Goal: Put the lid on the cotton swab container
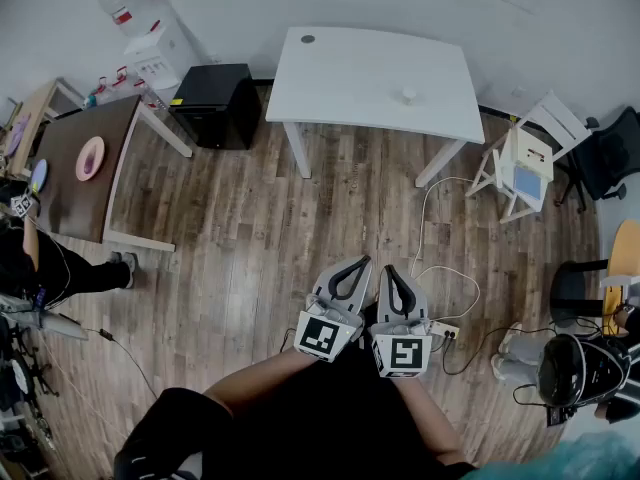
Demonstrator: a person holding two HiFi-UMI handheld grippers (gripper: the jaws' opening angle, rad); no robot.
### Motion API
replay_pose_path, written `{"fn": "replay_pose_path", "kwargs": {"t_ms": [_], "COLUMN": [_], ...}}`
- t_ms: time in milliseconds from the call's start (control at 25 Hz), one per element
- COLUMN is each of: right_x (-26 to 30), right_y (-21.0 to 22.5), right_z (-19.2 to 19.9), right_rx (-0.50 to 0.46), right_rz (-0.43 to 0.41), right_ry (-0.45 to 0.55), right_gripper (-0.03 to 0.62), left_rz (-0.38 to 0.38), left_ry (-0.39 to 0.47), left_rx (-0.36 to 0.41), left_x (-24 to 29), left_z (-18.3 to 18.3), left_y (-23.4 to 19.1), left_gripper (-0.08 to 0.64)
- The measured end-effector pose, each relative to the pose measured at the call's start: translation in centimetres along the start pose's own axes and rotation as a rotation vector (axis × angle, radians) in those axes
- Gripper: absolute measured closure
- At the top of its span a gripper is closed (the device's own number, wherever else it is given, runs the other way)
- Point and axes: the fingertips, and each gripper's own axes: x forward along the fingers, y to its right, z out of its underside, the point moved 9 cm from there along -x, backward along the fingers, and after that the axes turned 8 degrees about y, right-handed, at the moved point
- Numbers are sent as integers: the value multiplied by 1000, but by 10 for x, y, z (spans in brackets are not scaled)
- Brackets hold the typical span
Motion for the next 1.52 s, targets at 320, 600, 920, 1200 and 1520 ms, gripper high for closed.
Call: {"fn": "replay_pose_path", "kwargs": {"t_ms": [320,600,920,1200,1520], "right_x": [7,10,13,22,52], "right_y": [-35,-57,-54,-28,19], "right_z": [3,4,10,23,35], "right_rx": [-15,-13,-21,1,35], "right_rz": [-79,-75,-55,-19,10], "right_ry": [9,49,45,29,29], "right_gripper": [561,558,558,558,558], "left_rz": [-34,-53,-58,-76,-18], "left_ry": [12,68,39,10,21], "left_rx": [-16,-13,-40,6,-3], "left_x": [-34,-55,-62,-45,11], "left_z": [8,-4,0,0,17], "left_y": [-19,-35,-43,-62,-60], "left_gripper": [546,546,546,546,546]}}
